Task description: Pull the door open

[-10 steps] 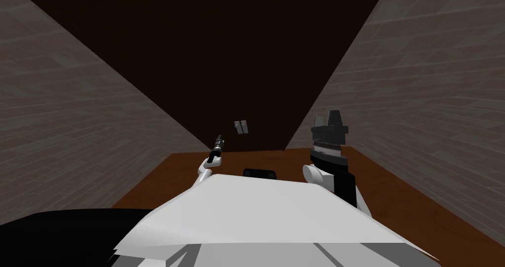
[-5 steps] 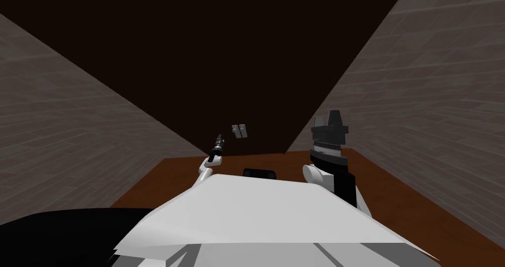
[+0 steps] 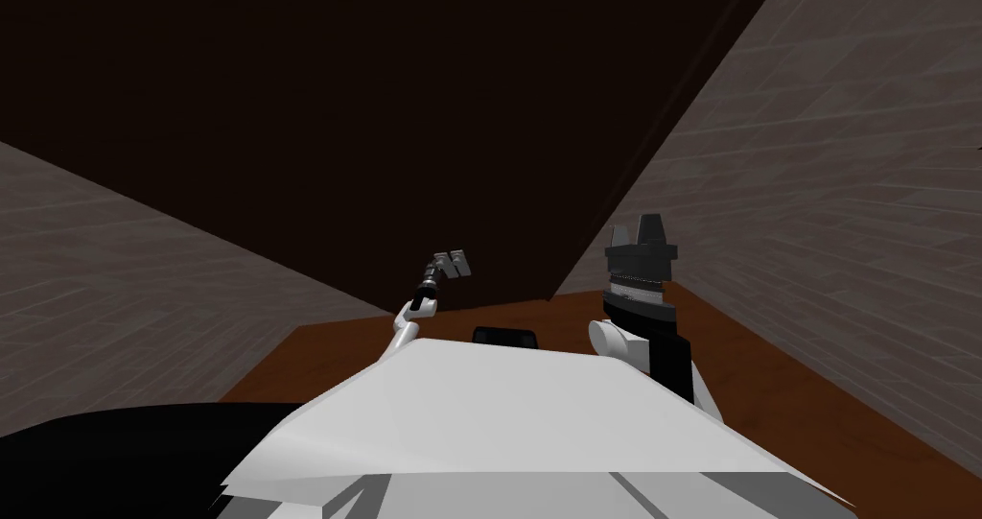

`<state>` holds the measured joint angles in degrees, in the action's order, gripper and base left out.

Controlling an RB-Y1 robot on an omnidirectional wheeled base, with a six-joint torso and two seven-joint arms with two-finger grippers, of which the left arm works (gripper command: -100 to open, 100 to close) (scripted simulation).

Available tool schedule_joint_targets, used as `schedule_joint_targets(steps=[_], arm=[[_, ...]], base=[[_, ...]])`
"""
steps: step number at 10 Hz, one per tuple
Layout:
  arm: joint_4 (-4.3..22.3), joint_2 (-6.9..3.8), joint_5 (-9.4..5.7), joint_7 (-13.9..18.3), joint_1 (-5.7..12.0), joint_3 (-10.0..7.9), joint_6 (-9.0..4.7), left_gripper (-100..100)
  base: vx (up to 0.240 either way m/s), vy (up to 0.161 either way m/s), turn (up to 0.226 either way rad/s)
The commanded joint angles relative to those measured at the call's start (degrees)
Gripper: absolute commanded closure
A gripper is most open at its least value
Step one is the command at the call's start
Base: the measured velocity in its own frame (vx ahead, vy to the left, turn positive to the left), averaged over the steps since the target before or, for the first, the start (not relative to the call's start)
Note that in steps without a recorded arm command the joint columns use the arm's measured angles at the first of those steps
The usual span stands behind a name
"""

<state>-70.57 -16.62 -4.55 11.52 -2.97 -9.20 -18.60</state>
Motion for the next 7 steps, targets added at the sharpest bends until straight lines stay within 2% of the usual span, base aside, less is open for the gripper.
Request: schedule_joint_targets(steps=[1, 5, 6, 7], arm=[[0.0, -0.02, 0.00, 0.0, -0.06, -0.05, 0.01, 100], [0.0, -0.02, 0.00, 0.0, -0.06, -0.05, 0.01, 100], [0.5, -0.77, -0.16, 0.2, -1.17, -0.72, 0.12, 100], [0.5, -1.00, -0.21, 0.2, -1.43, -0.88, 0.11, 100]], base=[[-0.037, 0.016, -0.008], [-0.015, 0.004, -0.006], [-0.141, 0.074, 0.138], [-0.180, 0.121, 0.103]])
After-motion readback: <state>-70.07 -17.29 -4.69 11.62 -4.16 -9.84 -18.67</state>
